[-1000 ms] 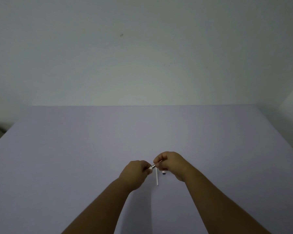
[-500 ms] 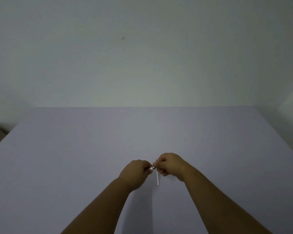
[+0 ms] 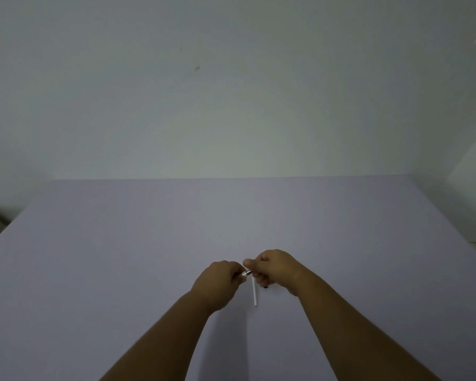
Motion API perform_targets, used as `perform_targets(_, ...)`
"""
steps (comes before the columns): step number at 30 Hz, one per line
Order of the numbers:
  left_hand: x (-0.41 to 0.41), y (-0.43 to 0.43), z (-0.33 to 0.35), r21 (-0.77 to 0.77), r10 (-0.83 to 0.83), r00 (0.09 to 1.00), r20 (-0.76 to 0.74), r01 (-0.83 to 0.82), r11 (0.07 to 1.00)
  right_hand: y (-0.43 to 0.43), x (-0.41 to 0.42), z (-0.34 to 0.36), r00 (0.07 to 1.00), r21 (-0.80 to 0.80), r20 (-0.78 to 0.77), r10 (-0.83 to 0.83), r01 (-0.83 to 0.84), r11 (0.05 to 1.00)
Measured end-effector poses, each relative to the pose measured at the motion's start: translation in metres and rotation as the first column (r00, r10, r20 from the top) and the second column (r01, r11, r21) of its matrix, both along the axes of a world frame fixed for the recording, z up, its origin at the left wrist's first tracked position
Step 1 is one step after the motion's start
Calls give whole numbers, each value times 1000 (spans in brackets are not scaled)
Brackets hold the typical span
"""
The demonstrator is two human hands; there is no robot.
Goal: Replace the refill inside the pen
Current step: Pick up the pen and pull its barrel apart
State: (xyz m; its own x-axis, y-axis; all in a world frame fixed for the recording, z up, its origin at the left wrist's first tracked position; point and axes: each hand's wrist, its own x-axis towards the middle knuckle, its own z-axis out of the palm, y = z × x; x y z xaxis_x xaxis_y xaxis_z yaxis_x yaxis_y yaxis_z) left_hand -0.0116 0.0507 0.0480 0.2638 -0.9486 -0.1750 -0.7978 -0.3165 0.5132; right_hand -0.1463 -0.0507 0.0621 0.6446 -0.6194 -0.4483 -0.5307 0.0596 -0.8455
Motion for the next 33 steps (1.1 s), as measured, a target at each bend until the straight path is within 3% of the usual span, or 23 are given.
perform_targets(13, 3, 1, 3, -19, 13, 1000, 2, -13, 1000, -3, 3, 3, 999, -70, -10, 49, -50, 996)
perform_targets(17, 4, 0, 3, -30, 12, 1000, 14, -11, 999, -3, 4, 6, 999, -11, 9, 35, -35, 999)
perform_targets(21, 4, -1, 3, -27, 16, 1000, -4, -16, 1000, -5, 3, 4, 999, -83, 8, 46, -46, 995)
perform_targets(25, 4, -1, 3, -38, 14, 1000, 4, -14, 999, -3, 3, 4, 999, 8, 32, 17, -17, 1000)
perform_targets(30, 3, -2, 5, -32, 22, 1000, -11, -23, 999, -4, 3, 1, 998, -42, 58, -5, 7, 999)
perform_targets(33, 4, -1, 5, -37, 20, 1000, -6, -21, 999, -2, 3, 2, 998, 45, 61, -22, 20, 999)
